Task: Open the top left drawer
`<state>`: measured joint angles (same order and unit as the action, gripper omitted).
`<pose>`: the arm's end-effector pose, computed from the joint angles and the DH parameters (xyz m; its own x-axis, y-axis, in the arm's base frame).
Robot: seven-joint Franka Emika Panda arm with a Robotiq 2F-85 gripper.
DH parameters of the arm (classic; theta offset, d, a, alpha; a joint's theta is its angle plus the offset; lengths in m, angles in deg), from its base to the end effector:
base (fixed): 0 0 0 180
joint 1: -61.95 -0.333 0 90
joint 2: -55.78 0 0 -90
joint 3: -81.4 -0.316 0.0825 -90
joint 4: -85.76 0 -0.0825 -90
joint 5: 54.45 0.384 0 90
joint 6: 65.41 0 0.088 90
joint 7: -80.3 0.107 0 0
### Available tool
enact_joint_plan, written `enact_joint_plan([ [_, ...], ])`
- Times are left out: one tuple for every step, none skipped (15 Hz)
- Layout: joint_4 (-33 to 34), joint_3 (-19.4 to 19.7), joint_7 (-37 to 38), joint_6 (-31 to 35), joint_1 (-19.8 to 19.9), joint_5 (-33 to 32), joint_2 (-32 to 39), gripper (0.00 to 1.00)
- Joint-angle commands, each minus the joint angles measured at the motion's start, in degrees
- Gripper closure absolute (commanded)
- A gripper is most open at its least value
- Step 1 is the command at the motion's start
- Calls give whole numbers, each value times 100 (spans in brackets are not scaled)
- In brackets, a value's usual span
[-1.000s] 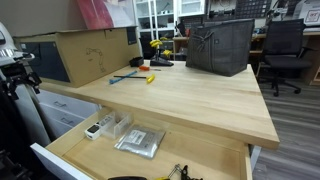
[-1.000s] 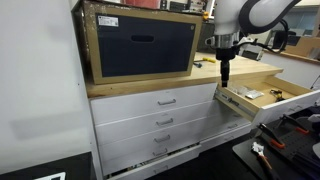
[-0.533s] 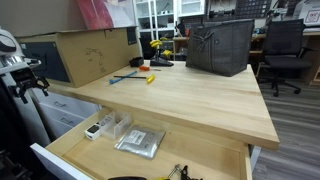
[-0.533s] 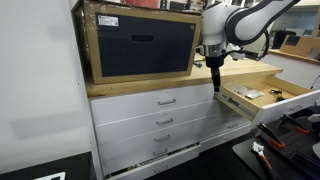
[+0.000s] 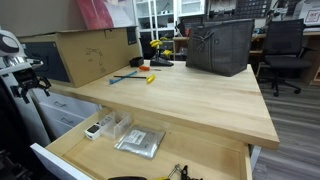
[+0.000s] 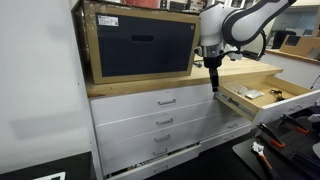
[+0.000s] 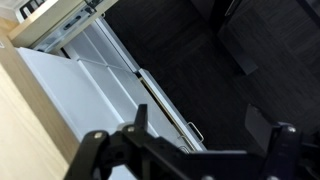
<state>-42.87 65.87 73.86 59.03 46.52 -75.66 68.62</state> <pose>0.4435 0.2517 0.2507 0.6007 0.7352 -0.3141 0.7950 -0.5909 0.1374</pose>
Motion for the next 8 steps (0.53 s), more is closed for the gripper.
enact_joint_plan([
  [8,45,-13,-8,-46,17,-3,0],
  [8,45,-13,-9,-46,17,-3,0],
  [8,45,-13,-9,-46,17,-3,0],
  [8,45,-13,-9,-46,17,-3,0],
  [76,56,5,-31,-91,-150,70,0],
  [115,48,-52,20,-96,-187,134,0],
  [193,53,-64,110,-117,-289,259,0],
  [261,57,-105,192,-138,-401,401,0],
])
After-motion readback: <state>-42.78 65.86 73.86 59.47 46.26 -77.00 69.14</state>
